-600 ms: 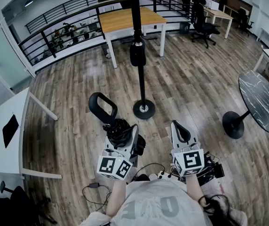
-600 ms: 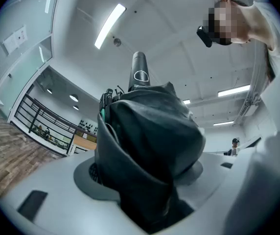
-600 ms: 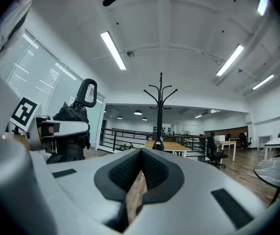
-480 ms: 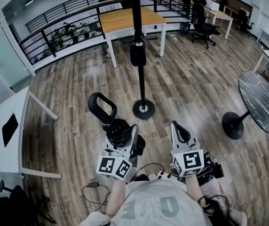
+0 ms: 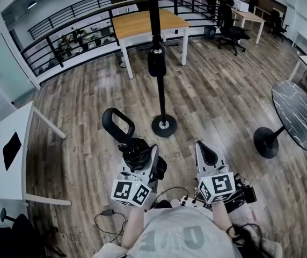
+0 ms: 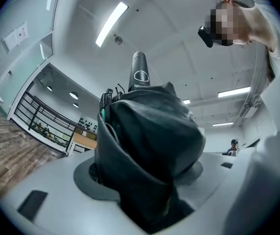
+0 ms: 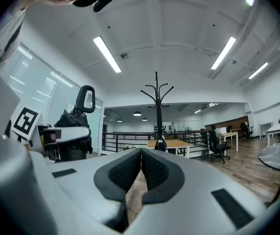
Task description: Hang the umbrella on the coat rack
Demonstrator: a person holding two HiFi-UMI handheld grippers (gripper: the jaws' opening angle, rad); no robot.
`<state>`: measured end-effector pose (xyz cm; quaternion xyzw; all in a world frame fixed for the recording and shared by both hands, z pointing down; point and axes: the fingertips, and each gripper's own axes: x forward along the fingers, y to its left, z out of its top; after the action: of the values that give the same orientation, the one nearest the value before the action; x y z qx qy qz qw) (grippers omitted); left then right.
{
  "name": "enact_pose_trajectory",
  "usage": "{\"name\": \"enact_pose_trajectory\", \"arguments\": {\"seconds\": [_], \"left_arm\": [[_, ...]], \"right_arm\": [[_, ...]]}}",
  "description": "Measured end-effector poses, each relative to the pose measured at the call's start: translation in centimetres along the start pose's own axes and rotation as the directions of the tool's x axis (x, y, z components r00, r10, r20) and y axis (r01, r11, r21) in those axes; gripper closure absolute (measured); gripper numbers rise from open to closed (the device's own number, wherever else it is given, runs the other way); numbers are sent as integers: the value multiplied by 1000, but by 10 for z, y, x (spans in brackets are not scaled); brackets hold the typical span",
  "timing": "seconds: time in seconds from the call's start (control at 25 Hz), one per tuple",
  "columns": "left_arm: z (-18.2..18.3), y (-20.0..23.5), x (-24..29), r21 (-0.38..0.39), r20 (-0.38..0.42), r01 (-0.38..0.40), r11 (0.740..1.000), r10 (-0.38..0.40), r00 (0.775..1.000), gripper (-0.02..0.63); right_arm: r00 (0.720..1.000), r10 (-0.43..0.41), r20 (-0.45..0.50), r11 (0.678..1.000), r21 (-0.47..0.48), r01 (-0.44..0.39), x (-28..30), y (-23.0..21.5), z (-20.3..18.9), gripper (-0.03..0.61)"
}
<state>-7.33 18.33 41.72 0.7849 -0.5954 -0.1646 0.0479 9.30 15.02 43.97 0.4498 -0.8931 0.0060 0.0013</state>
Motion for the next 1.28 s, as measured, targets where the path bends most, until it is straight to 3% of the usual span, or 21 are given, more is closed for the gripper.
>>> {"name": "enact_pose_trajectory", "arguments": {"seconds": [0.76,1.28], "left_arm": [[2,13,-10,-55,-1,-22,998,22,1000,322],[-1,31,69,-100,27,44,994,-42,999,322]], "right_arm": [[997,60,-44,998,39,-59,4,16,-20,548],[999,25,-48,998,53,-22,52,-31,-27,548]]}}
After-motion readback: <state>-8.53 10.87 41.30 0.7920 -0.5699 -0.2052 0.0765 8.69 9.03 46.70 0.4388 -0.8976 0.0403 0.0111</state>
